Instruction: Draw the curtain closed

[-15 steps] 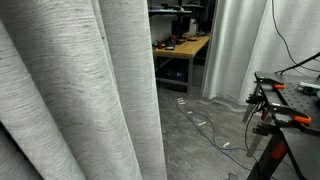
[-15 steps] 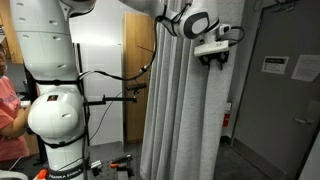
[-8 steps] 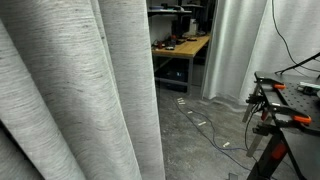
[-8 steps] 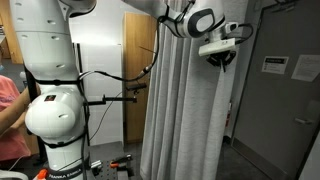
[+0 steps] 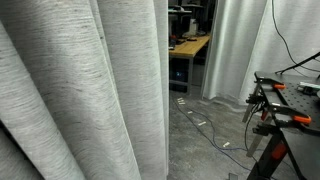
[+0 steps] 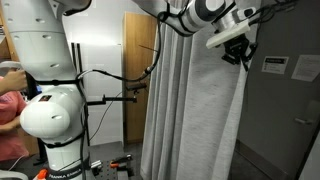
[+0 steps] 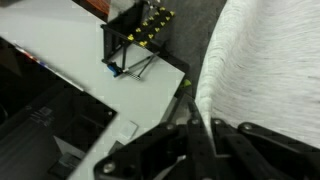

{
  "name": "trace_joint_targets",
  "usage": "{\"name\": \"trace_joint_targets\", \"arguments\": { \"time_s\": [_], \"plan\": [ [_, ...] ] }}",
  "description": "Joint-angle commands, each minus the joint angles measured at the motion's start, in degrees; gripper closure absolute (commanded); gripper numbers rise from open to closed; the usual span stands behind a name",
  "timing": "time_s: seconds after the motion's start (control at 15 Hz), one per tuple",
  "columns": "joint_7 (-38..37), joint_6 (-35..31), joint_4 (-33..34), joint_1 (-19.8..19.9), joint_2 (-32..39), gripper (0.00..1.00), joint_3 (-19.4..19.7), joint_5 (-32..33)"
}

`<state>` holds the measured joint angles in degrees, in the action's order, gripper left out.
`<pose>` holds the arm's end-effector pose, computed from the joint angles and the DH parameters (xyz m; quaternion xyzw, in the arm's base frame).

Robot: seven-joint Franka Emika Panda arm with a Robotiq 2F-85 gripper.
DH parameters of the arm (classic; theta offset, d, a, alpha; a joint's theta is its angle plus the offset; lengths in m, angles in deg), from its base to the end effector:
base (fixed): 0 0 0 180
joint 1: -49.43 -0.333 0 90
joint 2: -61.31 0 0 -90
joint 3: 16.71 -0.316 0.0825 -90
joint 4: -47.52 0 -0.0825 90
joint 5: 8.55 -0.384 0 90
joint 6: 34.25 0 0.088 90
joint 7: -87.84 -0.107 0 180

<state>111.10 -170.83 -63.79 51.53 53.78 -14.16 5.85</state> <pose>0.5629 -0.0495 0.6037 0.9295 0.2155 0.2465 0.1700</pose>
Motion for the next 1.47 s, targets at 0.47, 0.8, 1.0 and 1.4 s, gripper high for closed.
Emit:
{"name": "trace_joint_targets", "arguments": {
  "time_s": [0.47, 0.8, 1.0, 1.4],
  "plan": [
    [0.9, 4.0, -1.0, 8.1, -7.6, 1.0, 8.4, 11.0],
    [1.3, 6.7, 4.8, 11.5, -5.0, 1.0, 14.0, 8.3],
    [1.4, 10.3, 9.4, 13.7, -2.3, 1.0, 17.7, 6.2],
    [1.9, 17.9, 18.1, 18.0, 5.5, 1.0, 24.6, -4.1]
  ]
}}
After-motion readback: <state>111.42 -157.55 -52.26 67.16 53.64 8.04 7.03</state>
